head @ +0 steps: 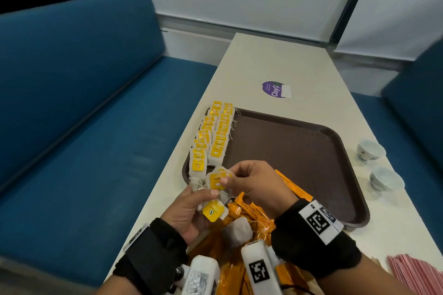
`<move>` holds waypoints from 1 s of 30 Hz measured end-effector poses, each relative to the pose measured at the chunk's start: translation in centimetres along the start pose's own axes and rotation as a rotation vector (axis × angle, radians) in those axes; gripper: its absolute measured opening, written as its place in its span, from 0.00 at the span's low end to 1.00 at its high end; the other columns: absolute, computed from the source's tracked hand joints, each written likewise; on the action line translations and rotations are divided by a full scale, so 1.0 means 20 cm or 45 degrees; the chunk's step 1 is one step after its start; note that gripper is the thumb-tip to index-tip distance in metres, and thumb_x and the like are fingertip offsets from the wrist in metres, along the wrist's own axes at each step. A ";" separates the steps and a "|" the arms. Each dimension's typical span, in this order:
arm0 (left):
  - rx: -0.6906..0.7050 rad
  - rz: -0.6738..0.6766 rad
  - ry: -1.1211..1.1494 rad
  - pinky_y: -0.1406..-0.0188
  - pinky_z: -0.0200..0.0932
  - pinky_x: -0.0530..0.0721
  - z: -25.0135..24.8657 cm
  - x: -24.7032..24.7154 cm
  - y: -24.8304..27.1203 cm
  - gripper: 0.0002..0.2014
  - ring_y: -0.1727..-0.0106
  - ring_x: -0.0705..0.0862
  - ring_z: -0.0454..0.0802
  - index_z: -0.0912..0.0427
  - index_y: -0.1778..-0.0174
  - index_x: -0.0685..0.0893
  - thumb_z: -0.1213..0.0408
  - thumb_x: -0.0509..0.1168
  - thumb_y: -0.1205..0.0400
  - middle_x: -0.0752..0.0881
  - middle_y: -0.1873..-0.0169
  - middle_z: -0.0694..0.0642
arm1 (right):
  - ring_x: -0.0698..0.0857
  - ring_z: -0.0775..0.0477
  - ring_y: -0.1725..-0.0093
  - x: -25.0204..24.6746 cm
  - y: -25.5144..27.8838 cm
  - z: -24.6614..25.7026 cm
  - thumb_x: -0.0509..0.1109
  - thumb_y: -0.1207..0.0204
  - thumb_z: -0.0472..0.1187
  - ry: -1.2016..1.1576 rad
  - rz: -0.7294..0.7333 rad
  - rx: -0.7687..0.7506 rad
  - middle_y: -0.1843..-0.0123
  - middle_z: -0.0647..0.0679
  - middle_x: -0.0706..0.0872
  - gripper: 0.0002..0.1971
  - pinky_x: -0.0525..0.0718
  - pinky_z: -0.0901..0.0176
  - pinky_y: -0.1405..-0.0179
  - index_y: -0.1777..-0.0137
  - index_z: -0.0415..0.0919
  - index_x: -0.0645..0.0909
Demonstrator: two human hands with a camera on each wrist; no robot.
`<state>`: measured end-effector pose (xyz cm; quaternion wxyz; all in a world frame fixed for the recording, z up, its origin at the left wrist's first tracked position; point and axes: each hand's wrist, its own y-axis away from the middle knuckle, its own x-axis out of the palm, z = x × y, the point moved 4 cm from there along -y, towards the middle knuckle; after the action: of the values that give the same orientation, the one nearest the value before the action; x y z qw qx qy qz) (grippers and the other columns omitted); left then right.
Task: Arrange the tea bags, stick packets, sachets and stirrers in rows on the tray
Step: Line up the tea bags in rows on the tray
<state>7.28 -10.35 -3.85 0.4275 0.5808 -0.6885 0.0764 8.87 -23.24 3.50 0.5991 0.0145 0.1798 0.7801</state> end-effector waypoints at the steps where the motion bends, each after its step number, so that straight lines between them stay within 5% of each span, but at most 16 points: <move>1: -0.010 0.008 0.005 0.71 0.50 0.87 0.00 0.00 0.00 0.33 0.68 0.86 0.56 0.63 0.33 0.77 0.77 0.73 0.36 0.87 0.60 0.63 | 0.80 0.64 0.79 0.00 -0.01 0.00 0.74 0.27 0.35 -0.036 -0.009 0.008 0.70 0.48 0.84 0.04 0.72 0.76 0.82 0.60 0.35 0.82; 7: -0.031 -0.052 0.157 0.78 0.46 0.87 -0.04 -0.06 0.00 0.18 0.71 0.88 0.55 0.63 0.51 0.80 0.78 0.65 0.36 0.88 0.64 0.63 | 0.77 0.58 0.78 -0.04 -0.08 0.06 0.68 0.21 0.34 -0.096 -0.164 -0.077 0.70 0.41 0.80 0.05 0.71 0.73 0.83 0.58 0.35 0.79; 13: -0.030 -0.143 0.191 0.81 0.43 0.86 -0.07 -0.11 0.00 0.22 0.71 0.89 0.54 0.64 0.44 0.79 0.77 0.65 0.36 0.86 0.56 0.65 | 0.78 0.55 0.74 -0.09 -0.27 0.04 0.63 0.17 0.37 0.199 -0.221 0.080 0.67 0.42 0.82 0.03 0.69 0.65 0.81 0.51 0.39 0.76; 19: -0.036 -0.148 0.165 0.81 0.43 0.85 -0.07 -0.13 0.00 0.22 0.70 0.89 0.54 0.64 0.44 0.79 0.76 0.65 0.36 0.88 0.60 0.63 | 0.78 0.53 0.75 -0.03 -0.45 -0.04 0.61 0.18 0.32 0.507 -0.046 0.305 0.68 0.46 0.78 0.09 0.68 0.73 0.90 0.59 0.42 0.73; 24: -0.053 -0.171 0.151 0.81 0.44 0.85 -0.05 -0.15 0.00 0.23 0.69 0.89 0.54 0.64 0.43 0.78 0.76 0.66 0.36 0.89 0.60 0.63 | 0.79 0.52 0.72 -0.02 -0.57 -0.08 0.63 0.22 0.31 0.705 -0.048 0.322 0.67 0.48 0.78 0.14 0.79 0.67 0.76 0.67 0.46 0.70; 26: -0.057 -0.184 0.145 0.81 0.44 0.85 -0.05 -0.16 0.00 0.24 0.69 0.89 0.54 0.63 0.42 0.78 0.76 0.67 0.36 0.89 0.60 0.63 | 0.80 0.52 0.70 -0.01 -0.59 -0.08 0.63 0.22 0.31 0.720 -0.071 0.316 0.65 0.47 0.79 0.12 0.80 0.66 0.75 0.65 0.44 0.71; 30: -0.055 -0.179 0.153 0.81 0.43 0.85 -0.05 -0.17 -0.01 0.23 0.68 0.88 0.54 0.63 0.43 0.79 0.76 0.66 0.36 0.89 0.59 0.63 | 0.83 0.44 0.59 -0.01 -0.59 -0.07 0.73 0.27 0.34 0.794 -0.120 0.294 0.57 0.41 0.83 0.07 0.86 0.51 0.54 0.58 0.39 0.76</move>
<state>7.77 -7.40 -5.56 0.4847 0.6129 -0.6205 0.0660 19.51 -21.23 -1.20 0.5450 -0.1655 0.4420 0.6930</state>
